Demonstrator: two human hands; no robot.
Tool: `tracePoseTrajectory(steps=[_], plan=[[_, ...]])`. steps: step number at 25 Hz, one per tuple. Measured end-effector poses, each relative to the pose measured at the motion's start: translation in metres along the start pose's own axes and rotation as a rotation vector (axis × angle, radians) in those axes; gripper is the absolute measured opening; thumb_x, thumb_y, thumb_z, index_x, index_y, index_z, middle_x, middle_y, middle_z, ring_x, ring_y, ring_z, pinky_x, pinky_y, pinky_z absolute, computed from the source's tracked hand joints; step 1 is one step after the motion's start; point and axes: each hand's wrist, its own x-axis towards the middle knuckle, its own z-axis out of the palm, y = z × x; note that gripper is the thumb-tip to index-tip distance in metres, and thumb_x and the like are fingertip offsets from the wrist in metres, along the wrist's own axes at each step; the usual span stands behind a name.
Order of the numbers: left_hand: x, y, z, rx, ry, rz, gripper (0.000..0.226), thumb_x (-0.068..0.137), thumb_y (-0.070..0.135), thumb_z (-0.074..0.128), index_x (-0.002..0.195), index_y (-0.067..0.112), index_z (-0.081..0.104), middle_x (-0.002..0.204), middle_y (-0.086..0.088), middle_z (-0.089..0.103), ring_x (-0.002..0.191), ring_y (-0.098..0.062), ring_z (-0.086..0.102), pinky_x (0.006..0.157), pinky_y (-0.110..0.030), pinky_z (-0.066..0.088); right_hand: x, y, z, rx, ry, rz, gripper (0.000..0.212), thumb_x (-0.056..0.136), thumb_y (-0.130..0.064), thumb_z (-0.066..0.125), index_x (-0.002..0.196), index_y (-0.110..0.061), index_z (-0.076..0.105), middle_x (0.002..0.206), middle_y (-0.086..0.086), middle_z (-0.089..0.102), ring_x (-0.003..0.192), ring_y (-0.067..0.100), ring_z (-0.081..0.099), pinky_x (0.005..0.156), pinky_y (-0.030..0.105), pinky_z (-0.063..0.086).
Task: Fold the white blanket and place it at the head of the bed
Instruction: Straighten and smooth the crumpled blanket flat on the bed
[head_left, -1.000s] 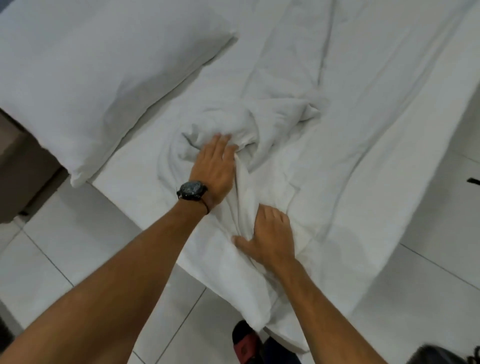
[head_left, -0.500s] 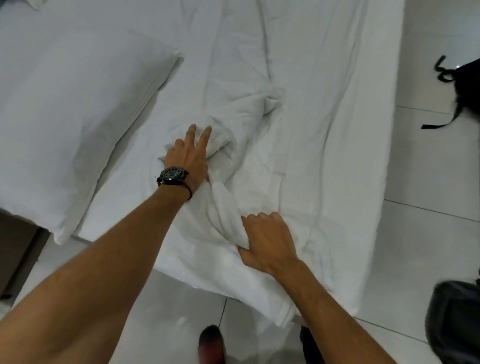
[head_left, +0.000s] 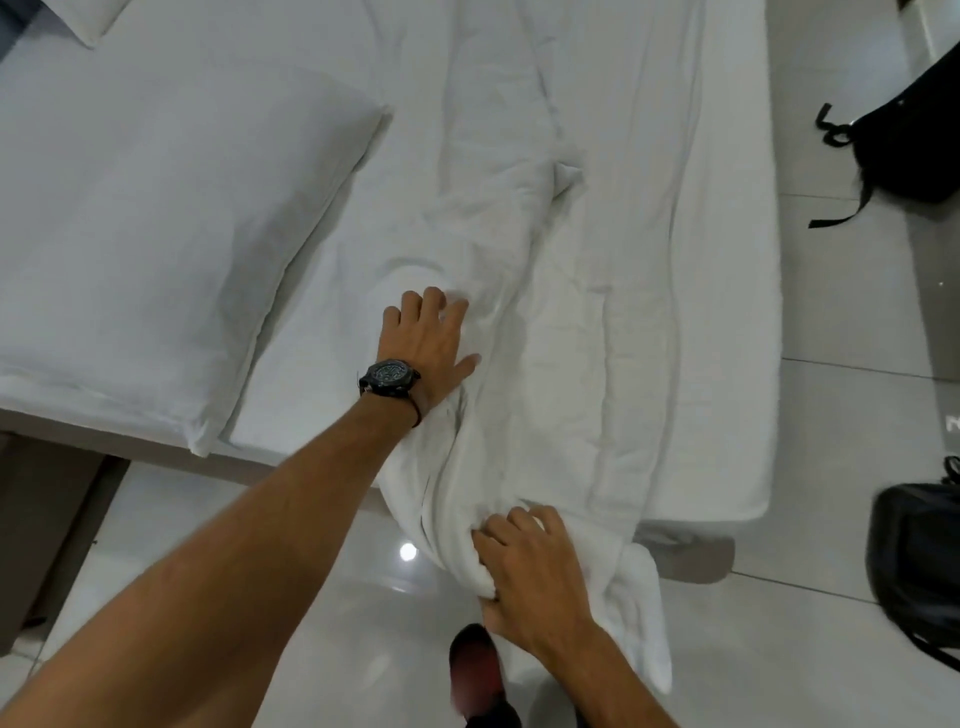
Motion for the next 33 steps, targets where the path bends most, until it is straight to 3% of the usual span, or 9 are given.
tracePoseTrajectory(steps=[4, 7, 13, 15, 17, 20, 22, 26, 33], plan=[[-0.022, 0.002, 0.027, 0.031, 0.027, -0.089, 0.11, 0.073, 0.07, 0.074, 0.16, 0.026, 0.023, 0.169, -0.018, 0.016, 0.146, -0.045, 0.031, 0.109, -0.057, 0.035, -0.024, -0.011, 0.027, 0.003, -0.048, 0.077, 0.068, 0.037, -0.026, 0.088, 0.104, -0.028, 0.074, 0.1, -0.01, 0.073, 0.09, 0.017, 0.067, 0.09, 0.039, 0.053], [-0.027, 0.0, 0.038, -0.026, 0.034, -0.148, 0.122, 0.074, 0.066, 0.078, 0.164, 0.031, 0.003, 0.173, -0.02, -0.009, 0.157, -0.048, 0.003, 0.121, -0.067, 0.017, -0.04, -0.016, 0.049, 0.012, -0.075, 0.157, 0.073, 0.037, -0.026, 0.091, 0.107, -0.029, 0.072, 0.102, -0.007, 0.074, 0.088, 0.018, 0.068, 0.087, 0.04, 0.056], [-0.033, -0.013, 0.036, -0.092, 0.068, -0.185, 0.131, 0.069, 0.063, 0.084, 0.163, 0.039, -0.004, 0.173, -0.018, -0.01, 0.157, -0.05, 0.0, 0.114, -0.077, 0.021, -0.071, -0.031, 0.09, -0.022, -0.194, 0.197, 0.074, 0.033, -0.026, 0.096, 0.103, -0.03, 0.072, 0.095, -0.005, 0.072, 0.077, 0.018, 0.067, 0.077, 0.037, 0.057], [-0.037, -0.019, 0.034, -0.083, 0.079, -0.153, 0.131, 0.069, 0.058, 0.085, 0.163, 0.041, -0.003, 0.174, -0.014, -0.005, 0.157, -0.049, 0.003, 0.11, -0.08, 0.023, -0.075, -0.033, 0.099, -0.057, -0.266, 0.19, 0.074, 0.033, -0.029, 0.098, 0.102, -0.03, 0.072, 0.091, -0.006, 0.071, 0.077, 0.018, 0.067, 0.077, 0.038, 0.058], [-0.042, -0.025, 0.033, -0.038, 0.038, -0.12, 0.127, 0.071, 0.052, 0.086, 0.163, 0.041, 0.0, 0.167, -0.014, 0.023, 0.151, -0.046, 0.027, 0.104, -0.074, 0.037, -0.071, -0.031, 0.105, -0.098, -0.294, 0.2, 0.076, 0.033, -0.031, 0.1, 0.104, -0.03, 0.073, 0.092, -0.004, 0.072, 0.079, 0.02, 0.069, 0.078, 0.041, 0.059], [-0.046, -0.037, 0.033, -0.05, -0.06, -0.062, 0.098, 0.082, 0.039, 0.081, 0.159, 0.035, 0.02, 0.131, -0.01, 0.057, 0.114, -0.038, 0.056, 0.079, -0.051, 0.049, -0.063, -0.021, 0.115, -0.133, -0.324, 0.259, 0.08, 0.03, -0.036, 0.101, 0.105, -0.029, 0.072, 0.089, -0.003, 0.07, 0.075, 0.02, 0.069, 0.069, 0.04, 0.059], [-0.057, -0.048, 0.034, -0.08, -0.081, -0.036, 0.072, 0.087, 0.036, 0.075, 0.149, 0.03, 0.038, 0.122, -0.009, 0.061, 0.107, -0.037, 0.057, 0.071, -0.044, 0.044, -0.061, -0.014, 0.121, -0.072, -0.335, 0.307, 0.084, 0.039, -0.049, 0.099, 0.115, -0.029, 0.069, 0.097, -0.005, 0.07, 0.079, 0.02, 0.071, 0.065, 0.038, 0.058], [-0.108, -0.088, 0.042, -0.065, -0.104, -0.017, 0.052, 0.083, 0.036, 0.077, 0.129, 0.027, 0.055, 0.105, -0.008, 0.064, 0.094, -0.036, 0.06, 0.062, -0.04, 0.047, -0.049, -0.009, 0.108, 0.22, -0.298, 0.32, 0.086, 0.08, -0.07, 0.065, 0.156, -0.036, 0.043, 0.146, -0.014, 0.053, 0.128, 0.015, 0.057, 0.103, 0.036, 0.051], [-0.23, -0.141, 0.073, -0.06, -0.185, -0.114, 0.051, 0.07, 0.027, 0.083, 0.118, 0.029, 0.066, 0.103, -0.004, 0.071, 0.086, -0.034, 0.063, 0.065, -0.046, 0.054, -0.013, -0.011, 0.087, 0.303, 0.007, 0.364, 0.07, 0.097, -0.067, 0.05, 0.159, -0.036, 0.043, 0.156, -0.014, 0.051, 0.143, 0.01, 0.046, 0.118, 0.039, 0.044]])
